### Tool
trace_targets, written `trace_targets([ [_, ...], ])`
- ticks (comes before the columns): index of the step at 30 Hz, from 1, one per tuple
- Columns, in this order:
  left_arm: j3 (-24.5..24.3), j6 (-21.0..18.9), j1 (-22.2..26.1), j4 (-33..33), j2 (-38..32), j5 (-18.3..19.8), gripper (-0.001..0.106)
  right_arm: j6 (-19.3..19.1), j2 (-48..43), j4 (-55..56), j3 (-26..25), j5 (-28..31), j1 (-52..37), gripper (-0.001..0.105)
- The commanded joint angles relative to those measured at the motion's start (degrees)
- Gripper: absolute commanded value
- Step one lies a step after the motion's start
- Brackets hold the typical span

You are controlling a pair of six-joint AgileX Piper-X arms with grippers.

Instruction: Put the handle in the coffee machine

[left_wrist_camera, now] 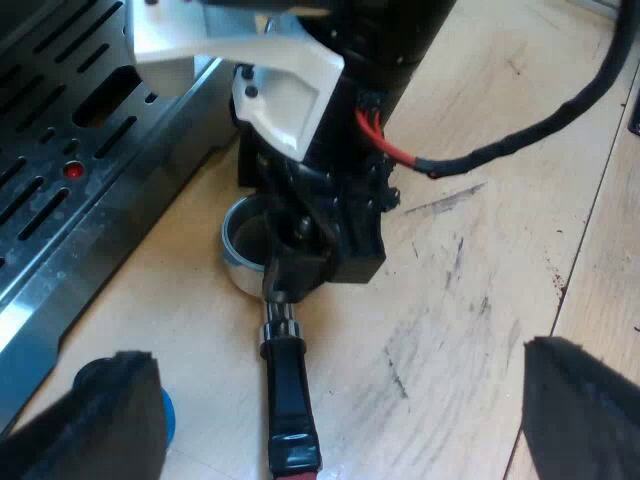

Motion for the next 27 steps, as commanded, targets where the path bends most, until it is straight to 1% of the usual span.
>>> trace_targets([
  [1, -0.2, 0.1, 0.2, -0.5, 0.1, -0.1, 0.075, -0.7, 0.3, 0.1, -0.5, 0.0, -0.2, 0.078],
  [16, -0.2, 0.1, 0.2, -0.5, 0.1, -0.1, 0.075, -0.7, 1.9, 0.3, -0.5, -1.3, -0.2, 0.078],
  [17, -0.2, 0.1, 0.2, -0.5, 0.1, -0.1, 0.075, -0.7, 1.9, 0.3, -0.5, -1.3, -0.2, 0.075],
  [18, -0.2, 0.1, 0.2, -0.5, 0.1, -0.1, 0.075, -0.7, 1.9, 0.5, -0.5, -1.3, -0.2, 0.068],
  [19, -0.2, 0.1, 0.2, -0.5, 0.1, -0.1, 0.075, -0.7, 1.9, 0.7, -0.5, -1.3, -0.2, 0.063],
  [20, -0.2, 0.1, 0.2, -0.5, 0.1, -0.1, 0.075, -0.7, 1.9, 1.0, -0.5, -1.3, -0.2, 0.053],
  [21, -0.2, 0.1, 0.2, -0.5, 0.1, -0.1, 0.075, -0.7, 1.9, 1.4, -0.5, -1.3, -0.2, 0.040],
  [22, -0.2, 0.1, 0.2, -0.5, 0.1, -0.1, 0.075, -0.7, 1.9, 1.7, -0.5, -1.3, -0.2, 0.033],
  [24, -0.2, 0.1, 0.2, -0.5, 0.1, -0.1, 0.075, -0.5, 1.9, 2.5, -0.5, -1.3, 0.0, 0.003],
  [25, -0.2, 0.1, 0.2, -0.5, 0.1, -0.1, 0.075, -0.2, 1.9, 2.6, -0.5, -1.3, 0.0, 0.000],
  [27, -0.2, 0.1, 0.2, 0.0, 0.1, -0.1, 0.075, 0.6, 1.3, 3.2, -0.5, -1.3, 0.0, 0.000],
])
